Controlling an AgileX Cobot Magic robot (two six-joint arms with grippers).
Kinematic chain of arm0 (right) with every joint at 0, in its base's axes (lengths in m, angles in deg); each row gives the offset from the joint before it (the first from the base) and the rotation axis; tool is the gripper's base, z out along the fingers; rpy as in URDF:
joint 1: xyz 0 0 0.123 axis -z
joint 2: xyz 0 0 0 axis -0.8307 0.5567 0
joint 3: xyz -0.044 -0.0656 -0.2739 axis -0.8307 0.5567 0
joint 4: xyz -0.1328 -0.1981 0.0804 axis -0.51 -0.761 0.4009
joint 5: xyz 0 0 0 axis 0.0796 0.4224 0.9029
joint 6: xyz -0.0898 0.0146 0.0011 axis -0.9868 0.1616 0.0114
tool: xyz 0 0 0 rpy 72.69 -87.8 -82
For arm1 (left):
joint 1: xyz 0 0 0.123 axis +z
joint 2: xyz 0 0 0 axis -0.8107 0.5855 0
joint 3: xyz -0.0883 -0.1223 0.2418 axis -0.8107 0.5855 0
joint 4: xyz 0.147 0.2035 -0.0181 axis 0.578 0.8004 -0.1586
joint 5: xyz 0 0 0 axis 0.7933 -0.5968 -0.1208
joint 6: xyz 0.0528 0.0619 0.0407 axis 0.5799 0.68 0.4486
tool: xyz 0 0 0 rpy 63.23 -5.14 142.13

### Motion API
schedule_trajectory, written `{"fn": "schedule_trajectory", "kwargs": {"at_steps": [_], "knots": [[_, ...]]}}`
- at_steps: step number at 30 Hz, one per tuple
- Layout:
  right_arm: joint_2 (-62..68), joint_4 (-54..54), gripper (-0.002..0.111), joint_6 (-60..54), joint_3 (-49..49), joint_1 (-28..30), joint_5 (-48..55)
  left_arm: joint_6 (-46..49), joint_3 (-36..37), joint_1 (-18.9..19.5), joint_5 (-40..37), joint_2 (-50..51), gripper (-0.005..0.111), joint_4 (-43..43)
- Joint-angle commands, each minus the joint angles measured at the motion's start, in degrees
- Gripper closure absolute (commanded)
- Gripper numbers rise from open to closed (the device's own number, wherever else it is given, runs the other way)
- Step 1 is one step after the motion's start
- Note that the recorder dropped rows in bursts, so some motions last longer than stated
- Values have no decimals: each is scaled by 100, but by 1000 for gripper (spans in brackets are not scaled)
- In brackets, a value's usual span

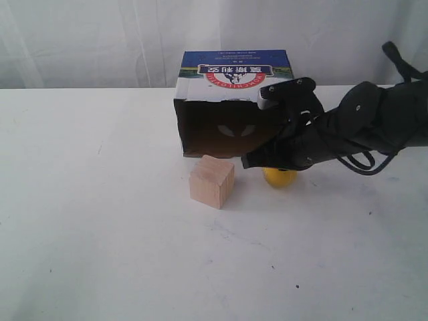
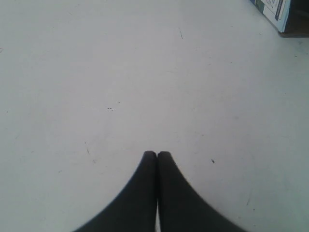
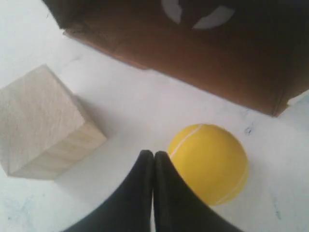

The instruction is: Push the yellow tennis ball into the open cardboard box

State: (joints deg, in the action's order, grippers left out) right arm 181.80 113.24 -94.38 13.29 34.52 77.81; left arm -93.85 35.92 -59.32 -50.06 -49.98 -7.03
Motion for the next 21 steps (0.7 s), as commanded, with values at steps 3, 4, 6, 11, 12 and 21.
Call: {"fn": "schedule_trajectory", "kwargs": {"at_steps": [3, 4, 6, 11, 12, 21], "knots": [[163, -40, 108, -59, -10, 51, -180, -16, 20, -30, -10, -27, 107, 0], [232, -40, 108, -59, -10, 51, -310, -16, 20, -30, -10, -27, 107, 0], [404, -27, 108, -59, -10, 51, -656, -16, 20, -30, -10, -27, 107, 0], [744, -26, 108, -11, -10, 51, -797, -16, 20, -30, -10, -27, 107, 0], [804, -26, 108, -11, -10, 51, -797, -16, 20, -30, -10, -27, 107, 0], [1013, -17, 108, -11, -238, 51, -1130, -16, 20, -30, -10, -27, 107, 0]]}}
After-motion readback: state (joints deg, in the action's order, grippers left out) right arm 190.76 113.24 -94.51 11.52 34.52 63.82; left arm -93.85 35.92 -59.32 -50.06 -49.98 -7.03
